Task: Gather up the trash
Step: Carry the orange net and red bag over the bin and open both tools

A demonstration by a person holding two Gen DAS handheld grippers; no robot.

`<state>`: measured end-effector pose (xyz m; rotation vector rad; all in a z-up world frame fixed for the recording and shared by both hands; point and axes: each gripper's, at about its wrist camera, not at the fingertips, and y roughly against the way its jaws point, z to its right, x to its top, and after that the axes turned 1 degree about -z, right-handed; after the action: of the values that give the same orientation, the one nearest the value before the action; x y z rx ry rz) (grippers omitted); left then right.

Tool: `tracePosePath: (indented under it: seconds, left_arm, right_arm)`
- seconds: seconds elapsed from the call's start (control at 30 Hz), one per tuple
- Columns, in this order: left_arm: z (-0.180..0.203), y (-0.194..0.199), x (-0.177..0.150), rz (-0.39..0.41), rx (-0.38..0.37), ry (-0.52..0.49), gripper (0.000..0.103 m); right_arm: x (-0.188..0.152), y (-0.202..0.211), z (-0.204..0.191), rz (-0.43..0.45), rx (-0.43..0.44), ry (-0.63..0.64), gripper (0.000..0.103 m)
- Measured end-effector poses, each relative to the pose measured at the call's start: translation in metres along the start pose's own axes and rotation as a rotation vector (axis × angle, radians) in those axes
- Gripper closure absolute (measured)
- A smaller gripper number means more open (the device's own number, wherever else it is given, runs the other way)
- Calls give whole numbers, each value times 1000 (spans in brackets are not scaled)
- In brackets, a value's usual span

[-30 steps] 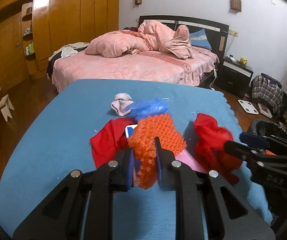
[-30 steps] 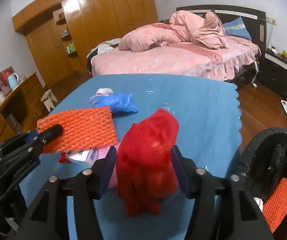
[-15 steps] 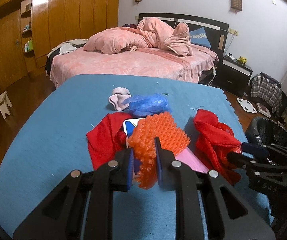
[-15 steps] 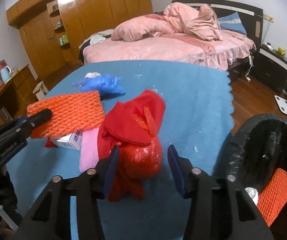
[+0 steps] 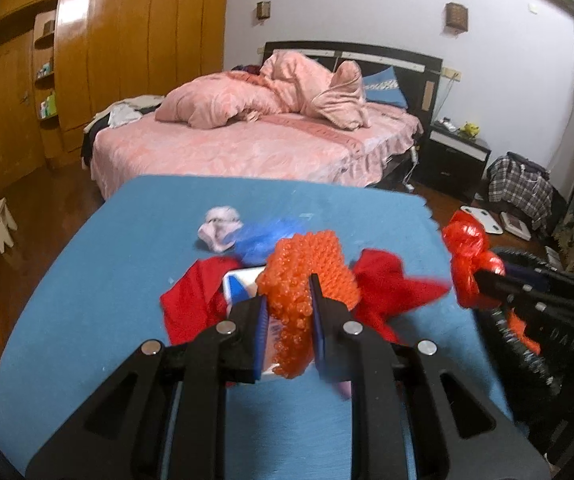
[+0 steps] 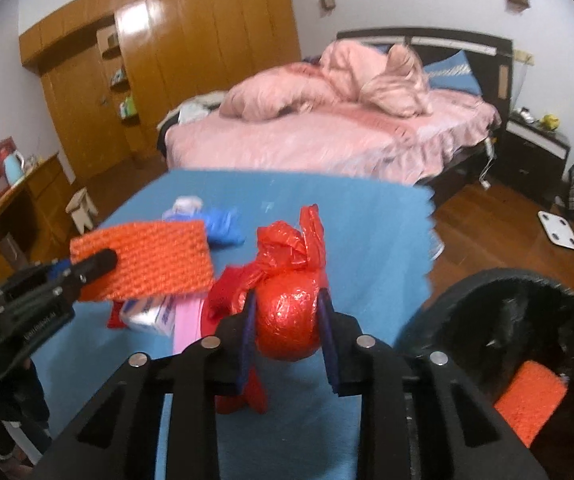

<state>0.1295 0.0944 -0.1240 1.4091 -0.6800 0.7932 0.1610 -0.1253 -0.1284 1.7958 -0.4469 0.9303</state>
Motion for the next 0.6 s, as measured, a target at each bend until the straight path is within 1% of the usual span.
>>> tracePosePath:
  seconds: [0.17,0.27,0.5,0.6]
  left_arm:
    - [23,18,15,43,-53,-20,86]
    - [44,28,23,70,-95,-43,86]
    - [98,39,31,92,-207,-94,86]
    - [130,37,31,84,-275,-131,86]
  right_arm:
    - [12,36,19,76,-28,-26,74]
    - [14,61,34,116,-65,-43,74]
    - [8,100,72,162,-167,-88,74]
    - [1,116,93,170,-221,-116,74]
